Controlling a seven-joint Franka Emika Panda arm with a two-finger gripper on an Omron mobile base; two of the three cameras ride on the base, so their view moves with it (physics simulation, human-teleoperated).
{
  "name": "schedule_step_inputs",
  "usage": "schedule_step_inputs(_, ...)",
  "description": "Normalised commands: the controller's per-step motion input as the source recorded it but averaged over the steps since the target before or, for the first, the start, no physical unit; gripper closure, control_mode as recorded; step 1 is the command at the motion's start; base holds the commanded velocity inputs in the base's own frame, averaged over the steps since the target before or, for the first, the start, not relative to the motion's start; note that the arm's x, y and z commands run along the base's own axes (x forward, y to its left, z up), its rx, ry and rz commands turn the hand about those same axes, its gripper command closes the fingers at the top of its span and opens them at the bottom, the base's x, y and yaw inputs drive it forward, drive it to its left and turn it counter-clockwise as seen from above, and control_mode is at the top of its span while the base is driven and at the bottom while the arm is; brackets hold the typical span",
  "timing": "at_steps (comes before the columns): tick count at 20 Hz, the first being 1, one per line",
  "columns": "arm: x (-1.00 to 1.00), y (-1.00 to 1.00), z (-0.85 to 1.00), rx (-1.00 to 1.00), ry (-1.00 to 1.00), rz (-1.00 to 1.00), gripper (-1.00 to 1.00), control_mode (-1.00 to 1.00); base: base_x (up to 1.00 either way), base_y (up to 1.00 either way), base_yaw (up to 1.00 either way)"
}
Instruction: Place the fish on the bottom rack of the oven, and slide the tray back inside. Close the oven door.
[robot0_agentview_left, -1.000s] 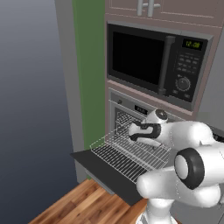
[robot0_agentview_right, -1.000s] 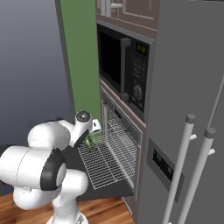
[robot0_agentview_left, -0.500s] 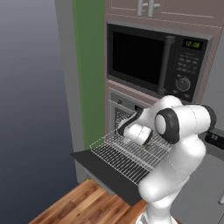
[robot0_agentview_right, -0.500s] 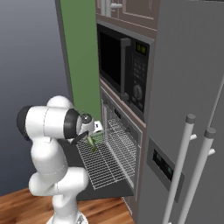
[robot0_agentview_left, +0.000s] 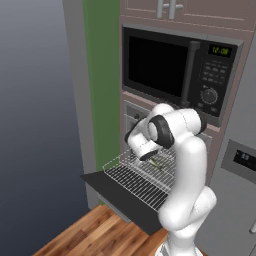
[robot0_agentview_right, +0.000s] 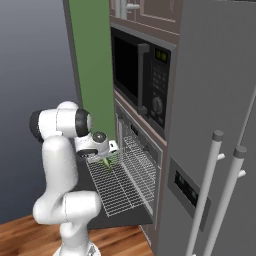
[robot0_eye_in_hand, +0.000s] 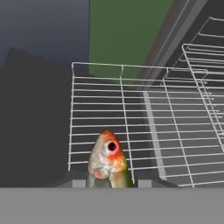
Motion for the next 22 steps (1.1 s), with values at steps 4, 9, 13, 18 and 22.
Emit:
schedule_step_inputs(4, 0.35, 0.00, -0.81, -0.02, -0.01, 0.00, 1.00, -1.00, 0.00, 0.00, 0.00)
schedule_step_inputs(9, 0.08, -0.06, -0.56, 0.00, 0.00, 0.00, 1.00, -1.00, 0.00, 0.00, 0.00)
schedule_step_inputs(13, 0.16, 0.00, -0.53, 0.00, -0.02, 0.00, 1.00, -1.00, 0.00, 0.00, 0.00)
schedule_step_inputs(18, 0.24, -0.03, -0.45, 0.00, -0.05, 0.00, 1.00, -1.00, 0.00, 0.00, 0.00)
schedule_step_inputs(22, 0.27, -0.08, -0.42, 0.00, -0.05, 0.00, 1.00, -1.00, 0.00, 0.00, 0.00)
